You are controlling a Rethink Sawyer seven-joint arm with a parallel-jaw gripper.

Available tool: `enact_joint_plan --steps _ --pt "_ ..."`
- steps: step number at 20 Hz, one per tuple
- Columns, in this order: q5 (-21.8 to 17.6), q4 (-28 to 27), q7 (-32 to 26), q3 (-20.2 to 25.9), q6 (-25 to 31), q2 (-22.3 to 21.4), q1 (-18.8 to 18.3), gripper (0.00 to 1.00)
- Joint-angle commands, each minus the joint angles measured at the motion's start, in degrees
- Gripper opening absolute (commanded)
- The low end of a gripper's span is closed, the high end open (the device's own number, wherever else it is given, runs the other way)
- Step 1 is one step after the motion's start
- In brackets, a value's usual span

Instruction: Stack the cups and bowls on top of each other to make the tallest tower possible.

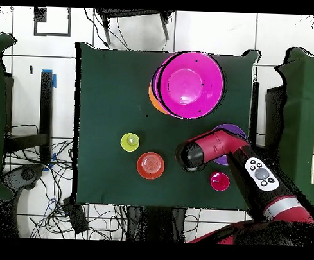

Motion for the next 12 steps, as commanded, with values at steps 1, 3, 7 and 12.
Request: enact_joint_plan --steps 1,3,7,12 --pt "-7.9 -15.2 -11.1 5.5 -15.2 6.5 1.7 1.00" --pt "-8.2 -15.6 -11.8 5.9 -15.4 6.8 1.5 1.00" --pt "-8.0 -16.0 -13.5 6.5 -14.8 7.1 1.1 1.00" --pt "-7.3 -16.3 -14.2 7.4 -14.3 7.5 0.4 1.00"
